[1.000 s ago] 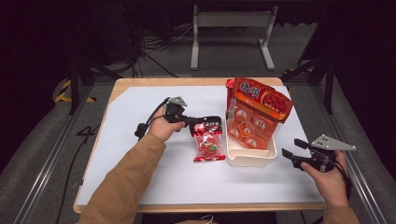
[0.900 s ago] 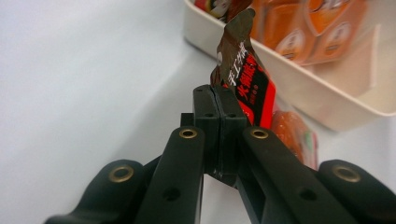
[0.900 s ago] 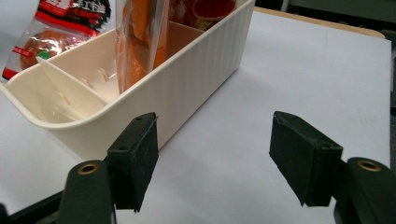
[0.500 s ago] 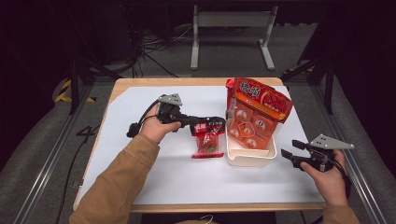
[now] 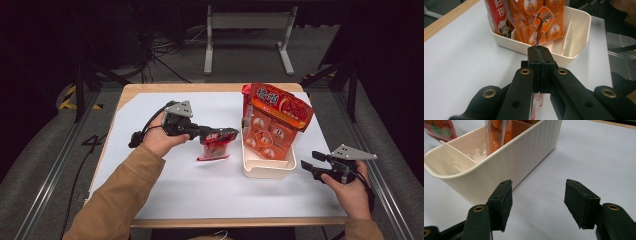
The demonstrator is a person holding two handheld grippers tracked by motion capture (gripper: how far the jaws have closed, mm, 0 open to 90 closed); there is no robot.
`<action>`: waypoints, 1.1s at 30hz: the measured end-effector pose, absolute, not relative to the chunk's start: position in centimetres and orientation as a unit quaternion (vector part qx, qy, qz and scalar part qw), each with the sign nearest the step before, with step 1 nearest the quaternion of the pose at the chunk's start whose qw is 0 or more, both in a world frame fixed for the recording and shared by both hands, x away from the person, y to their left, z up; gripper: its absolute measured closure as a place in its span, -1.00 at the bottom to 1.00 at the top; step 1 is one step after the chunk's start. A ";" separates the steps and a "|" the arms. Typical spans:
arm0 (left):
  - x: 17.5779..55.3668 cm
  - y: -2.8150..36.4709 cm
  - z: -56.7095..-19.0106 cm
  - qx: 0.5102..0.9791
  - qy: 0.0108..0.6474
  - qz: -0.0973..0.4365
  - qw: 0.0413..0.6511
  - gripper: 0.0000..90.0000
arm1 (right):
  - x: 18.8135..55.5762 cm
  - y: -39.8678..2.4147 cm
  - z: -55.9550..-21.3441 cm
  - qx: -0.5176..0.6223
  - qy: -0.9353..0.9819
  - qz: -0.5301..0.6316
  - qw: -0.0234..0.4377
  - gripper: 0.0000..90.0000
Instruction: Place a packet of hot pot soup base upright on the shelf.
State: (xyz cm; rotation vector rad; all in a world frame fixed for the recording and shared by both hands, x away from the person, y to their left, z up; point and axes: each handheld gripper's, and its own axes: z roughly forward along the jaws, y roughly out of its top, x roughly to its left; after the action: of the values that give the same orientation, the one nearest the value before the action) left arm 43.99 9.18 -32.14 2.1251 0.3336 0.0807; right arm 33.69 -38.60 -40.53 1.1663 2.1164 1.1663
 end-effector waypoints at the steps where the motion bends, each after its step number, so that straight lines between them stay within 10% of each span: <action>1: 43.8 9.2 -31.9 0.868 0.135 0.033 0.476 1.00 | 33.7 -38.6 -40.6 0.424 0.769 0.422 0.226 -0.12; 33: 41.7 6.3 -26.6 0.853 0.084 0.019 0.514 0.99 | 34.2 -38.7 -41.1 0.421 0.783 0.403 0.218 -0.02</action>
State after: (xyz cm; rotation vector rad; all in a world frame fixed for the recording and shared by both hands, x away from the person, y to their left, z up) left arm 41.69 6.35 -26.65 2.0517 0.2028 0.0448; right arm 34.21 -38.67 -41.09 1.1643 2.1667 1.1169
